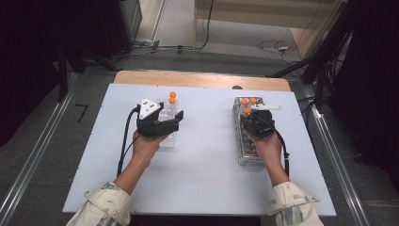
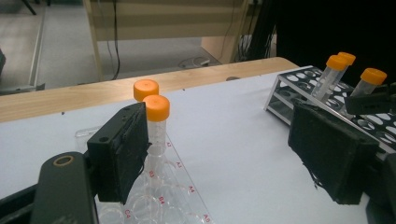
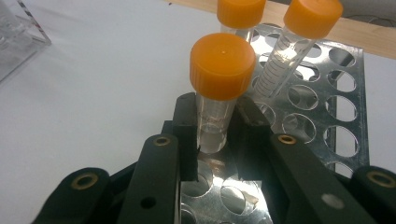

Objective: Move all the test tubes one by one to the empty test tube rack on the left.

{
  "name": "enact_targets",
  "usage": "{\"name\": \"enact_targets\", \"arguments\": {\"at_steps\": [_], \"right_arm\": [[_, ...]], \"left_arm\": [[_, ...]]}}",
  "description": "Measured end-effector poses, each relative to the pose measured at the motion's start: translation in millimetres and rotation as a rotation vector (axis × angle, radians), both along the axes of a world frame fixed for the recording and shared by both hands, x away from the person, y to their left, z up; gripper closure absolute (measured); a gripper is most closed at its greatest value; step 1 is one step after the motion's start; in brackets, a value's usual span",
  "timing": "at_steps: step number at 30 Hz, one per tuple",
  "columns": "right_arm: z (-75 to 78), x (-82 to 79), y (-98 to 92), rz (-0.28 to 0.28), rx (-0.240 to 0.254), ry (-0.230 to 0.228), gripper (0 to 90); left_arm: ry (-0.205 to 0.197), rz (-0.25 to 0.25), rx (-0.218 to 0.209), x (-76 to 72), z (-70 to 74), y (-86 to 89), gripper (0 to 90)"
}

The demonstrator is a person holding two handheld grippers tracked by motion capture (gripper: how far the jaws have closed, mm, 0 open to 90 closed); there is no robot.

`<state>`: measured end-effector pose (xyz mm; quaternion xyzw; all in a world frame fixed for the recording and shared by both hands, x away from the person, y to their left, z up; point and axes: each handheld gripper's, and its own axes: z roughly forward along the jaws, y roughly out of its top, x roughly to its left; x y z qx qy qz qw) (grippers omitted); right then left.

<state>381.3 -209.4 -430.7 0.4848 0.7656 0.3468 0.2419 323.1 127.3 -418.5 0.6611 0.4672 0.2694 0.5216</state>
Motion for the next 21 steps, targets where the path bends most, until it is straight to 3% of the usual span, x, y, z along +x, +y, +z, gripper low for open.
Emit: {"name": "enact_targets", "arguments": {"at_steps": [8,21], "right_arm": [[3.6,-3.9,-4.1,0.003,0.034,-0.026,71.9],[28.9,-15.7,-8.1,0.013,0.072,-0.095,72.1]], "left_arm": [[-0.001,-0.006,-0.004,-0.9,1.0,0.0,20.5],[-0.013,-0.03,-0.017,-4.9,6.0,-4.6,21.0]]}}
